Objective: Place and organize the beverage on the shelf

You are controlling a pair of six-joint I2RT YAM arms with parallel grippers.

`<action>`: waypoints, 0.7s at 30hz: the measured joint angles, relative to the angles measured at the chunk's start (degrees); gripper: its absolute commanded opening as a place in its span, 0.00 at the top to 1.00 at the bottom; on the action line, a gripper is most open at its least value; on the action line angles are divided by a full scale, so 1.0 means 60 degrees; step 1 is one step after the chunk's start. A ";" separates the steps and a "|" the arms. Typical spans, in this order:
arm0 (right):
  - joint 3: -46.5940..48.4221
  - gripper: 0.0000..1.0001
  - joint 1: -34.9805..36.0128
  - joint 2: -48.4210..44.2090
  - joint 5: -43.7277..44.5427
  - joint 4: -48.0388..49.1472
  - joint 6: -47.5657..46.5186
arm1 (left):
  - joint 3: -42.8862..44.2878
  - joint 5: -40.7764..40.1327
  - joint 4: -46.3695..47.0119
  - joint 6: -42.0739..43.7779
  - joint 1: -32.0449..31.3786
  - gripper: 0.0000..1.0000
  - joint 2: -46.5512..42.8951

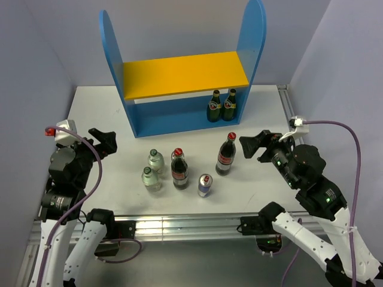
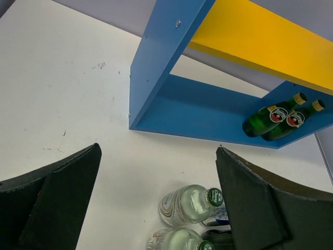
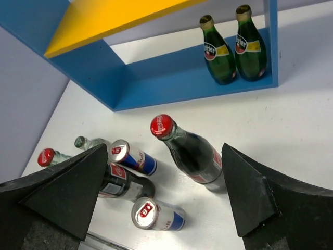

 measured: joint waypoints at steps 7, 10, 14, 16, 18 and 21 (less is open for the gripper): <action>-0.1705 0.04 0.0131 -0.1978 -0.0375 -0.0022 0.0004 | -0.0029 -0.0193 -0.0062 0.0062 0.0000 0.01 -0.0124; -0.2357 0.04 0.0131 -0.2663 -0.0820 0.0029 0.0237 | -0.0047 -0.0193 -0.0058 0.0102 0.0000 0.01 -0.0127; -0.2754 0.04 0.0131 -0.2754 -0.1563 0.0310 0.0812 | -0.0087 -0.0197 -0.0062 0.0168 0.0000 0.01 -0.0127; -0.2874 0.04 0.0138 -0.2535 -0.1792 0.0463 0.0984 | -0.0087 -0.0208 -0.0062 0.0171 0.0000 0.01 -0.0127; -0.2914 0.03 0.0251 -0.2211 -0.1501 0.0412 0.1056 | -0.0087 -0.0222 -0.0062 0.0171 0.0000 0.01 -0.0127; -0.2776 0.03 0.0499 -0.1661 -0.0397 -0.0073 0.1151 | -0.0091 -0.0244 -0.0062 0.0171 0.0000 0.01 -0.0131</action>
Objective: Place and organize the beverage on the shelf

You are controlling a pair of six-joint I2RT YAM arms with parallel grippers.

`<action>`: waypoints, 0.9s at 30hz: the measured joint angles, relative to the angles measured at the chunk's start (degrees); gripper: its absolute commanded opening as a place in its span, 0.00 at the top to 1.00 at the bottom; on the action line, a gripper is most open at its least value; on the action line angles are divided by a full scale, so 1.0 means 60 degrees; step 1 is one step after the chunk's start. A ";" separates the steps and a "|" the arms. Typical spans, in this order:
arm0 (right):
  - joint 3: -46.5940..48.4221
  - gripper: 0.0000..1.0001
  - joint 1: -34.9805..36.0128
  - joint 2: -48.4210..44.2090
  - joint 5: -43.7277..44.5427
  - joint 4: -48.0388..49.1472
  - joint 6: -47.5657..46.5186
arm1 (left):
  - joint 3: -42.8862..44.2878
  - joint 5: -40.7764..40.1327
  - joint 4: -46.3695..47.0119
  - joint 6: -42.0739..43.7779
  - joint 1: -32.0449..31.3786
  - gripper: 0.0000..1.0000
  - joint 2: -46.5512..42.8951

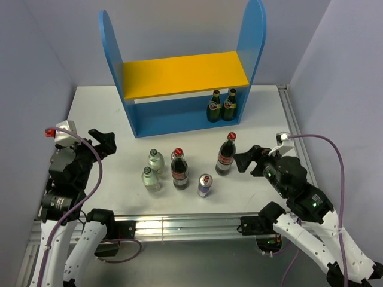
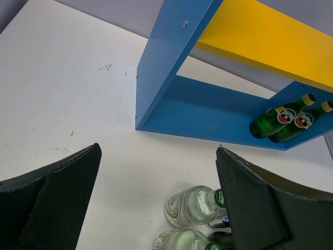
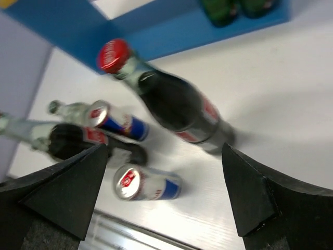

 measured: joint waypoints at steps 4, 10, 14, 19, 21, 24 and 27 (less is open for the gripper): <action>0.1151 0.03 0.0222 0.1497 0.1876 -0.0984 0.0076 | -0.0036 -0.0124 0.0000 0.0000 0.0000 0.01 -0.0040; 0.3614 0.00 0.1614 0.4226 0.5435 -0.2455 0.0229 | -0.0055 -0.0244 0.0007 0.0000 0.0000 0.01 -0.0091; 0.4583 0.01 0.3231 0.5064 0.6830 -0.2663 0.0532 | -0.0098 -0.0288 0.0007 0.0000 0.0000 0.01 -0.0204; 0.2969 0.00 0.5617 0.3694 0.7249 -0.2546 0.1708 | -0.0102 -0.0331 0.0004 0.0004 0.0000 0.01 -0.0233; 0.2255 0.00 0.5920 0.3300 0.7220 -0.2528 0.2146 | -0.0102 -0.0328 0.0007 0.0007 0.0000 0.01 -0.0266; 0.1381 0.00 0.6568 0.3639 0.7162 -0.2517 0.2965 | -0.0117 -0.0324 0.0011 0.0011 0.0000 0.01 -0.0310; 0.0831 0.00 0.7457 0.4364 0.7162 -0.2473 0.3858 | -0.0120 -0.0324 0.0011 0.0036 0.0000 0.01 -0.0313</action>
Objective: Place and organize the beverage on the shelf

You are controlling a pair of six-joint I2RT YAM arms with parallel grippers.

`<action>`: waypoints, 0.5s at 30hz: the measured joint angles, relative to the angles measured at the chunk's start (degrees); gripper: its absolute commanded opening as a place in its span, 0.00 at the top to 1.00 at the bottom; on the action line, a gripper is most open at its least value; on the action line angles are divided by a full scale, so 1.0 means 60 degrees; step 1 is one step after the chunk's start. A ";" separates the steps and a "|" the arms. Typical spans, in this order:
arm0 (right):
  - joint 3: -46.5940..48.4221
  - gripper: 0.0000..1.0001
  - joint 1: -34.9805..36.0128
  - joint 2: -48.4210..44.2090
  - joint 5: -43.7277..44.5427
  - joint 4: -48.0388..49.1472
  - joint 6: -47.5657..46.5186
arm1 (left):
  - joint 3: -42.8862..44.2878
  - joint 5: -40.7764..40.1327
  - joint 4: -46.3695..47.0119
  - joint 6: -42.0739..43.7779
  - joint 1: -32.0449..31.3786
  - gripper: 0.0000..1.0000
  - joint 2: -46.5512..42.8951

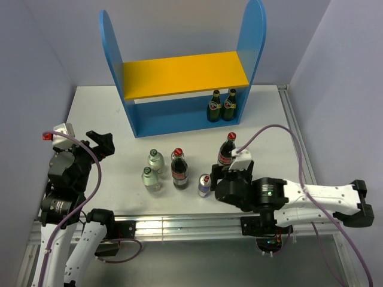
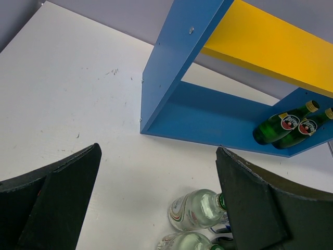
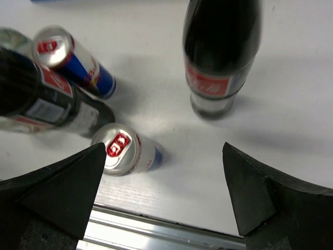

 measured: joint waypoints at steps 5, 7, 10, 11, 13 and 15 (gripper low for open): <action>-0.0940 0.00 0.0368 0.0401 0.0106 0.0211 0.1155 | -0.0018 0.0004 0.0011 0.0036 0.0000 0.01 -0.0131; -0.1180 0.00 0.0306 0.0306 0.0204 0.0259 0.1479 | -0.0018 0.0004 0.0025 0.0036 0.0000 0.01 -0.0157; -0.1392 0.00 0.0113 0.0302 0.0379 0.0277 0.1920 | -0.0022 0.0004 0.0033 0.0036 0.0000 0.01 -0.0164; -0.1475 0.00 0.0033 0.0324 0.0477 0.0342 0.2007 | -0.0022 0.0004 0.0033 0.0036 0.0000 0.01 -0.0164; -0.1694 0.00 -0.0117 0.0393 0.0648 0.0539 0.2135 | -0.0022 0.0007 0.0033 0.0040 0.0000 0.01 -0.0164; -0.2007 0.00 -0.0299 0.0495 0.0761 0.0849 0.2182 | -0.0025 0.0007 0.0036 0.0040 0.0000 0.01 -0.0164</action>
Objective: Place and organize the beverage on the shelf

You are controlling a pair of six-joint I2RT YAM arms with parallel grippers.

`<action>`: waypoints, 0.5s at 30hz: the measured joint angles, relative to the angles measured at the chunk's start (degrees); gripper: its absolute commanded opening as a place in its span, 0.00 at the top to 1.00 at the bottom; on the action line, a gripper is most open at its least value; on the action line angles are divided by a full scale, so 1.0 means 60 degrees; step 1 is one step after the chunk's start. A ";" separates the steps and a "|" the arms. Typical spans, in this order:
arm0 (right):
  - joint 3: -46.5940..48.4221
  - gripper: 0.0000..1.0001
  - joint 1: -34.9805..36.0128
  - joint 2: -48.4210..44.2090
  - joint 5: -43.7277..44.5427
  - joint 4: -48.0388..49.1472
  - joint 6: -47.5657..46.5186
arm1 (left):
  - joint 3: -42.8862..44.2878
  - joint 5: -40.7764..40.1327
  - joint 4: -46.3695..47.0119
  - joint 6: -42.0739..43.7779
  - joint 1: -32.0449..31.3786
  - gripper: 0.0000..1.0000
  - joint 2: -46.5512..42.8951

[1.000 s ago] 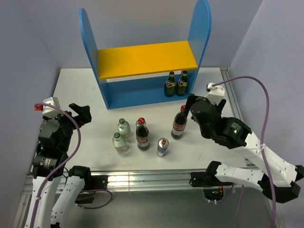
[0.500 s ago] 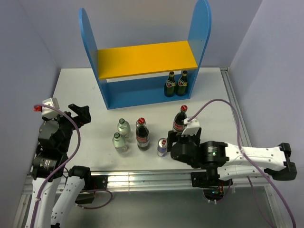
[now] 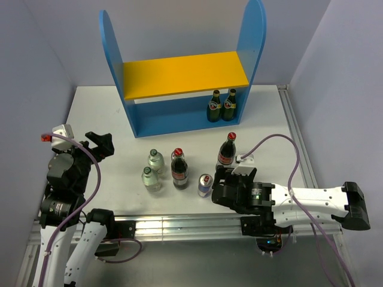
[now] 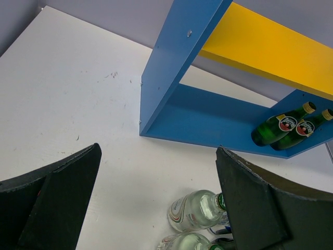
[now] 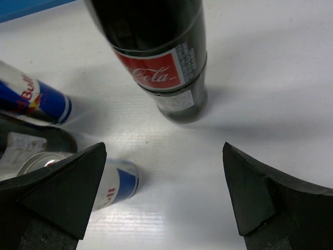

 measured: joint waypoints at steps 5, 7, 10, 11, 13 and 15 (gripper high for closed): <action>-0.0743 0.00 -0.0790 0.0062 0.0076 0.1177 -0.0503 | -0.0007 0.0000 0.0011 0.0000 0.0000 0.01 -0.0033; -0.0903 0.00 -0.1140 0.0007 0.0080 0.1665 -0.0867 | -0.0022 0.0022 0.0025 0.0007 0.0000 0.01 -0.0091; -0.1056 0.00 -0.1708 -0.0153 0.0055 0.2681 -0.1621 | -0.0047 0.0040 0.0040 0.0040 0.0000 0.01 -0.0189; -0.1093 0.00 -0.1847 -0.0171 0.0029 0.3024 -0.1843 | -0.0051 0.0051 0.0044 0.0069 0.0000 0.01 -0.0208; -0.1249 0.00 -0.2146 -0.0168 -0.0025 0.3876 -0.2463 | -0.0062 0.0095 0.0066 0.0102 0.0000 0.01 -0.0229; -0.1377 0.00 -0.2317 -0.0095 -0.0044 0.4495 -0.2940 | -0.0062 0.0109 0.0073 0.0120 0.0000 0.01 -0.0251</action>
